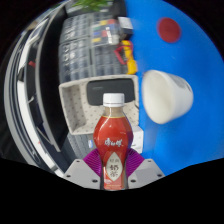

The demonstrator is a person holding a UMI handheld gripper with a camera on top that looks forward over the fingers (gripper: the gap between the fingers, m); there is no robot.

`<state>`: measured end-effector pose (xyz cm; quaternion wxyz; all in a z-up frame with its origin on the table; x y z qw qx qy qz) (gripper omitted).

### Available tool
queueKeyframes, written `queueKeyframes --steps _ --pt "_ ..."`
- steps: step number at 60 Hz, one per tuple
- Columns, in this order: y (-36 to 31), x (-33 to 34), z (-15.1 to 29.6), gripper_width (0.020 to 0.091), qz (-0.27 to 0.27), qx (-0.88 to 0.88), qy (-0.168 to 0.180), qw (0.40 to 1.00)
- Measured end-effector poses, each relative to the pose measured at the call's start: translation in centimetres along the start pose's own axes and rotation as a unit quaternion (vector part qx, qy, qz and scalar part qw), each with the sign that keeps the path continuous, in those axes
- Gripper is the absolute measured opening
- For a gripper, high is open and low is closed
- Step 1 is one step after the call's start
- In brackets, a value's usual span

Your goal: Pour water

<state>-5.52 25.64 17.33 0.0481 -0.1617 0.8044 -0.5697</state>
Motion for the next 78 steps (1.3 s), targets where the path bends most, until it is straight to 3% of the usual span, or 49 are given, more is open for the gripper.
queueKeyframes --steps 15,33,37,56,67,69,78 --pt "-8.1 2.1 2.0 0.0273 -0.021 0.334 0.014 0.942" --pt "-11.2 5.4 12.7 0.0273 -0.102 0.674 0.148 0.716" --pt "-11.5 6.3 14.7 0.0272 -0.127 0.7 0.148 0.687" --pt "-6.1 7.0 24.4 0.0271 -0.178 0.709 0.159 0.663" --pt "-2.6 6.4 26.8 0.0283 -0.195 0.713 0.147 0.657" --pt "-2.9 6.3 26.7 0.0287 -0.172 0.715 0.158 0.659" --pt "-2.5 6.7 26.7 0.0318 -0.159 0.709 0.176 0.664"
Point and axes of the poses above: the point between the fingertips, and its own axes, seen from behind it with the camera up: y to the right, z up, x backward, against the way the camera looks, the point moved 8 cm from there along x, backward, against the way the camera looks, and after that the axes turned 12 degrees about -x, right-handed, at the moved point
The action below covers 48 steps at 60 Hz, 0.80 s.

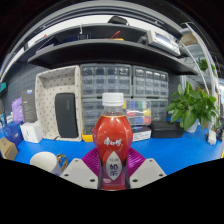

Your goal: Pour water

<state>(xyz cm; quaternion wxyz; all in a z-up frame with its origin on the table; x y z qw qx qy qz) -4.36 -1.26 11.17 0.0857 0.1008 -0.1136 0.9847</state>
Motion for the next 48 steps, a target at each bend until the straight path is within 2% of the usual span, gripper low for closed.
queueKeyframes --steps 14,15,16,21,23,28,38,48 --pt "-0.1 0.0 0.0 0.0471 -0.015 -0.004 -0.007 1.0" --pt "-0.1 0.0 0.0 0.0541 -0.018 -0.004 -0.009 1.0" --pt "0.0 0.1 0.0 0.0557 -0.022 -0.004 -0.01 1.0" --pt "0.1 0.7 -0.5 0.0791 -0.031 -0.009 -0.025 0.999" --pt "-0.1 1.3 -0.6 0.0848 -0.028 -0.008 -0.028 0.999" --pt "-0.1 3.3 -0.8 0.0836 -0.038 0.005 -0.027 0.999" --pt "-0.8 9.6 -1.8 0.0827 -0.059 0.005 -0.065 0.996" --pt "-3.5 15.8 1.8 0.0829 -0.059 -0.025 -0.063 0.996"
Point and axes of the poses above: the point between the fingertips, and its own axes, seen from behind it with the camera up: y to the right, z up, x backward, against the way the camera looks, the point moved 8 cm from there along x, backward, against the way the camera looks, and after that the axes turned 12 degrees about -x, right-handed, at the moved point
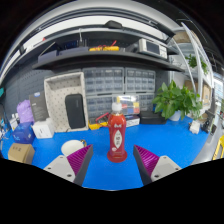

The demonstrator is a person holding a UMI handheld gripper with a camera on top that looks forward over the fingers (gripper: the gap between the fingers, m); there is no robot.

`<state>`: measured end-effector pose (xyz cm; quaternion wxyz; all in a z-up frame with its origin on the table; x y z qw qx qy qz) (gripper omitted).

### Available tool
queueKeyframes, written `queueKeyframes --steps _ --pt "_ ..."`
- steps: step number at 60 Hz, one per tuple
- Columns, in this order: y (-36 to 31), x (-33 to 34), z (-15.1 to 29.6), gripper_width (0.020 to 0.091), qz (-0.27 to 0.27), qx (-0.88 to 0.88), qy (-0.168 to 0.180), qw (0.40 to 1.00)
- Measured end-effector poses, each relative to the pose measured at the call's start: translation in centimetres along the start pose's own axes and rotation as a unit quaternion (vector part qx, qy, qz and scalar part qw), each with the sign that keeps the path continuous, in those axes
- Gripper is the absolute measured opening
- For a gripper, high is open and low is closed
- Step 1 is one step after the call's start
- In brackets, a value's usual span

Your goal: Pour water

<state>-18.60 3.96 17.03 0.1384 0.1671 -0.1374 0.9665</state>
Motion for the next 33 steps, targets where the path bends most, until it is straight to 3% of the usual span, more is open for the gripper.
queueKeyframes --steps 15,33 --pt "-3.3 6.4 4.6 0.0823 0.015 0.0 0.033 0.999" --pt "-4.7 9.0 5.0 0.0816 0.029 -0.001 0.029 0.999"
Point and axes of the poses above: the point between the fingertips, and its own axes, seen from behind it with the camera up: y to the right, z up, x backward, against the way the camera looks, the point moved 8 cm from there along x, backward, against the way the camera looks, and after that the axes turned 12 degrees about -x, right-handed, at the moved point
